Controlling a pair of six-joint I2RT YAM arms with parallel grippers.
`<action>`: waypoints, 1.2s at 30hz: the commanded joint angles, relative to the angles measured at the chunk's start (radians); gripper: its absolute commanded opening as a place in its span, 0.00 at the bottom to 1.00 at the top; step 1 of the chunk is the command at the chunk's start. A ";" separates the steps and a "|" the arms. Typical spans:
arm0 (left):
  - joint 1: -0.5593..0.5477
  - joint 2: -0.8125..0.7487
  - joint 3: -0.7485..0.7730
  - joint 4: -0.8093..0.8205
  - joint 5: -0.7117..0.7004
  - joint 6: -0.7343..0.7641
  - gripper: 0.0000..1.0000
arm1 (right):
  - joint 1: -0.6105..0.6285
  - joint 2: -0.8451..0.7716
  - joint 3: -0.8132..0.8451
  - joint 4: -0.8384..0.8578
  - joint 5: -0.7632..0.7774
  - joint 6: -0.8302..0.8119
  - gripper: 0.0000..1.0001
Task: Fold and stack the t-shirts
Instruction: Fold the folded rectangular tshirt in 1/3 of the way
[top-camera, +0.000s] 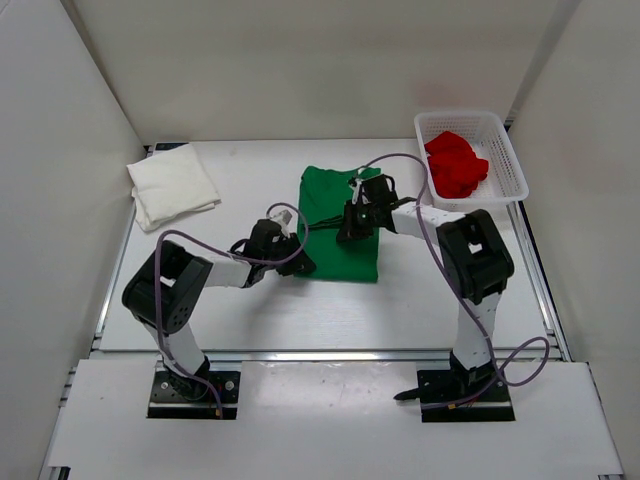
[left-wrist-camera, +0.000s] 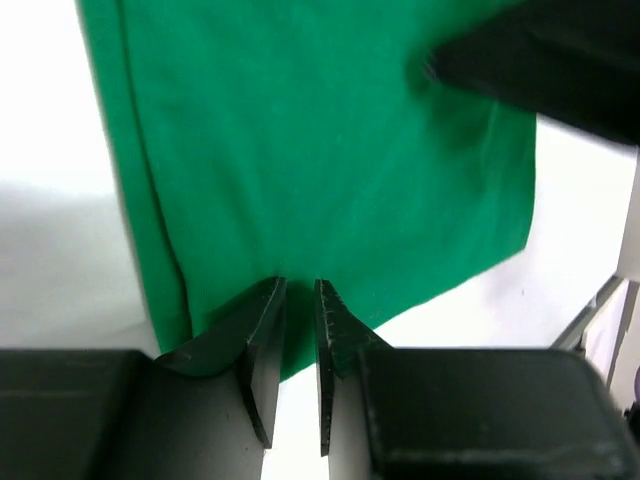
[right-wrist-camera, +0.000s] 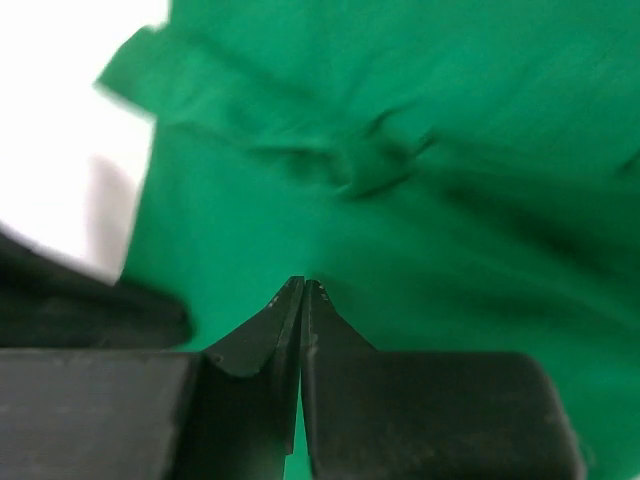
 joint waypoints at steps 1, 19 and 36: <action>-0.036 -0.066 -0.069 0.030 -0.003 -0.009 0.29 | -0.004 0.043 0.078 -0.017 0.017 -0.028 0.00; -0.061 -0.375 -0.215 -0.070 -0.103 0.023 0.38 | -0.121 -0.268 -0.216 0.204 -0.054 0.141 0.00; -0.006 -0.330 -0.318 0.007 -0.087 -0.018 0.67 | -0.203 -0.466 -0.717 0.407 -0.108 0.176 0.04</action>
